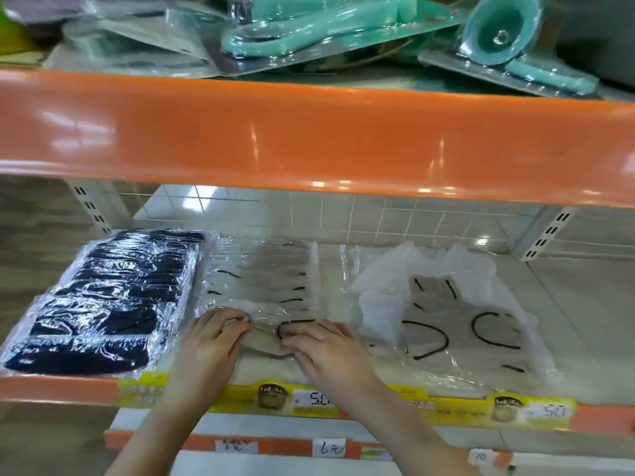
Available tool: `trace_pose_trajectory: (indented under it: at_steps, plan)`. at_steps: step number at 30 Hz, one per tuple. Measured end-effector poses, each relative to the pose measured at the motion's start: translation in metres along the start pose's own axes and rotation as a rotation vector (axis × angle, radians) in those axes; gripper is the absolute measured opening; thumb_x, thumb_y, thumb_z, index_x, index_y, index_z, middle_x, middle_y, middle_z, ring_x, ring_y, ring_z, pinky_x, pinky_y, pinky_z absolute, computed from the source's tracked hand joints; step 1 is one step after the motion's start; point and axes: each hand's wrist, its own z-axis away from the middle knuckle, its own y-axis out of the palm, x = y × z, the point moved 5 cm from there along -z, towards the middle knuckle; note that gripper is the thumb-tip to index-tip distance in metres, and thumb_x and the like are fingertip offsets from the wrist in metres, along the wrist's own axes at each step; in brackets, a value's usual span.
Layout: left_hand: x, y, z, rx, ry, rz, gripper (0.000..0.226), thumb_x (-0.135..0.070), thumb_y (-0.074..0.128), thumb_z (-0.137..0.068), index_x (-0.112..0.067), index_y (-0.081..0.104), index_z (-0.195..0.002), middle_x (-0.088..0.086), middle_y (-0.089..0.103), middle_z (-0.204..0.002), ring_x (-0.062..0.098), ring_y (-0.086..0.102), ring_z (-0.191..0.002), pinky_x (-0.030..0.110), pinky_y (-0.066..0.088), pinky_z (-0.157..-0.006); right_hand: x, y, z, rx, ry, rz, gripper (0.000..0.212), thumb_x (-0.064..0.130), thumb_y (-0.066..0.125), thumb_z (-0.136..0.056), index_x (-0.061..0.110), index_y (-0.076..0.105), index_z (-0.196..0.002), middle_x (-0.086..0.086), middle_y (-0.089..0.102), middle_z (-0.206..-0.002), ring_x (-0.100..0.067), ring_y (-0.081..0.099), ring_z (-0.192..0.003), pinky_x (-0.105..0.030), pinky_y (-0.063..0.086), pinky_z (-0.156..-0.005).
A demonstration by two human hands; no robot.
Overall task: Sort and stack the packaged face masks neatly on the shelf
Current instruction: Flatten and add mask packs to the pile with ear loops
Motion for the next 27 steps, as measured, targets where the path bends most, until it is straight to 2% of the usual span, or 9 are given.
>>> trace_pose_trajectory:
  at_steps: [2,4,8,12,14,17,21,27]
  plan:
    - [0.005,0.001,0.006,0.041,-0.012,0.013,0.012,-0.017,0.053,-0.086,-0.015,0.063,-0.092,0.004,0.063,-0.097,0.026,0.057,-0.090,0.037,0.044,-0.076,0.003,0.008,0.001,0.011,0.023,-0.013,0.024,0.027,0.061,-0.078,0.037,0.070,-0.097,0.022,0.063,-0.112,-0.005,0.057,-0.100,-0.028,0.052,-0.075]
    - [0.006,0.002,0.010,0.077,-0.033,0.013,0.021,-0.027,0.050,-0.092,-0.015,0.066,-0.089,0.003,0.063,-0.097,0.026,0.056,-0.091,0.038,0.045,-0.076,0.005,0.014,0.001,0.011,0.039,-0.025,0.026,0.023,0.066,-0.073,0.036,0.071,-0.096,0.021,0.063,-0.110,-0.005,0.055,-0.102,-0.028,0.052,-0.075]
    - [0.010,0.004,0.017,0.173,-0.098,-0.029,0.022,-0.034,0.054,-0.080,-0.018,0.069,-0.085,0.000,0.064,-0.100,0.023,0.055,-0.094,0.038,0.052,-0.072,0.008,0.019,0.002,-0.027,0.058,0.004,0.026,0.030,0.049,-0.080,0.037,0.071,-0.092,0.020,0.063,-0.107,-0.006,0.056,-0.101,-0.025,0.050,-0.077]
    - [0.015,0.008,0.018,0.355,-0.175,-0.096,0.050,-0.060,0.047,-0.067,-0.021,0.073,-0.087,-0.004,0.068,-0.100,0.012,0.049,-0.096,0.033,0.054,-0.067,0.013,0.020,0.003,-0.072,0.069,0.047,0.026,0.036,0.046,-0.085,0.037,0.071,-0.092,0.018,0.063,-0.108,-0.005,0.052,-0.104,-0.023,0.047,-0.078]
    - [0.014,0.011,0.016,0.406,-0.216,-0.100,0.056,-0.064,0.045,-0.067,-0.021,0.073,-0.089,-0.004,0.068,-0.101,0.013,0.056,-0.096,0.032,0.055,-0.067,0.012,0.023,0.005,-0.078,0.065,0.064,0.027,0.037,0.045,-0.087,0.035,0.071,-0.096,0.016,0.063,-0.111,-0.007,0.052,-0.107,-0.024,0.047,-0.080]
    - [0.011,0.014,0.016,0.442,-0.246,-0.130,0.060,-0.065,0.043,-0.072,-0.017,0.074,-0.089,-0.001,0.069,-0.101,0.020,0.067,-0.090,0.034,0.055,-0.071,0.009,0.027,0.008,-0.078,0.059,0.064,0.027,0.037,0.045,-0.089,0.033,0.070,-0.099,0.012,0.063,-0.115,-0.009,0.052,-0.108,-0.026,0.047,-0.086]
    - [0.005,0.017,0.013,0.446,-0.252,-0.178,0.060,-0.060,0.040,-0.079,-0.010,0.072,-0.088,0.005,0.068,-0.100,0.026,0.068,-0.087,0.036,0.055,-0.069,0.006,0.030,0.009,-0.087,0.056,0.040,0.027,0.034,0.047,-0.087,0.029,0.070,-0.099,0.009,0.063,-0.112,-0.011,0.054,-0.102,-0.027,0.050,-0.086]
    - [0.006,0.027,0.010,0.496,-0.287,-0.197,0.053,-0.051,0.045,-0.075,-0.009,0.066,-0.098,0.010,0.065,-0.102,0.032,0.066,-0.089,0.041,0.055,-0.073,0.005,0.029,0.006,-0.056,0.102,0.024,0.032,0.033,0.045,-0.081,0.030,0.070,-0.099,0.010,0.063,-0.111,-0.010,0.052,-0.104,-0.029,0.051,-0.084]
